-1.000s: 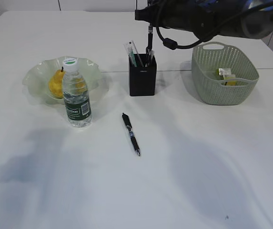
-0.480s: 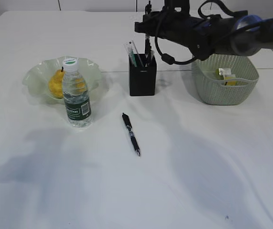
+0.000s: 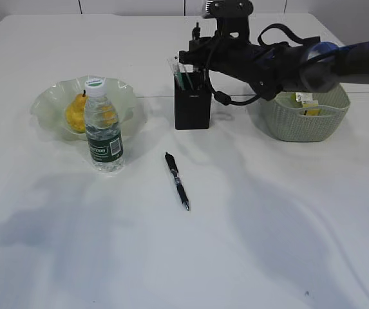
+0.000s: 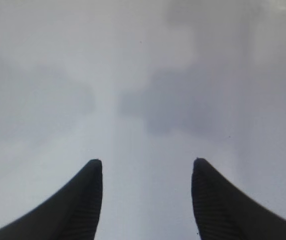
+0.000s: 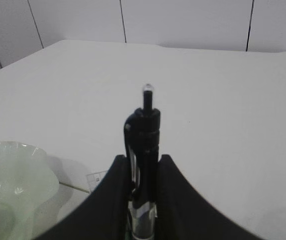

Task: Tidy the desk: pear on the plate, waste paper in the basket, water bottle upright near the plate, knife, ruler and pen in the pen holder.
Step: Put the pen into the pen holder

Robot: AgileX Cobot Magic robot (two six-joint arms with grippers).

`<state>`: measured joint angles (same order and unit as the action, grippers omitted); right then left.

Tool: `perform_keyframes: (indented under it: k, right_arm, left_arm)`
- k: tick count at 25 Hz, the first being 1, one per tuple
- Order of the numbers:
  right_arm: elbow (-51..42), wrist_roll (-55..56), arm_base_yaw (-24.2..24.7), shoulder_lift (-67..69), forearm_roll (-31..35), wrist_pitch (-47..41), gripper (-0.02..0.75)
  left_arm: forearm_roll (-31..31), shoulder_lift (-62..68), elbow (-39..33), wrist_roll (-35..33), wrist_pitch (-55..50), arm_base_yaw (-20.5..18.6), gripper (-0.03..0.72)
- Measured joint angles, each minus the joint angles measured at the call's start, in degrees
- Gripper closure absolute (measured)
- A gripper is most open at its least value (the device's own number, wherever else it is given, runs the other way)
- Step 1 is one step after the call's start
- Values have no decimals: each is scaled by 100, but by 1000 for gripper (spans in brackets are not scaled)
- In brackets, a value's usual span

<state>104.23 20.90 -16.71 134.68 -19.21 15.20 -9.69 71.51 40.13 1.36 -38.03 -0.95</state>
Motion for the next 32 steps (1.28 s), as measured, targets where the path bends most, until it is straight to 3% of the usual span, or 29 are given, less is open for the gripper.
perform_keyframes:
  k: [5,11,18,26,32]
  right_arm:
    - [0,292,0,173,-260,13,598]
    - [0,327,0,194,-557,13,476]
    - [0,908,0,-7,-870,-30,452]
    - [0,3434,0,-943,-3210,-1074,452]
    - [0,4988,0,-1340,-4897,-1105,452]
  left_arm:
    - [0,0,0,0,13,0,286]
    - [0,0,0,0,34,0,286]
    - [22,0,0,0,34,0,286]
    - [78,0,0,0,34,0,286]
    - [96,0,0,0,57,0,286]
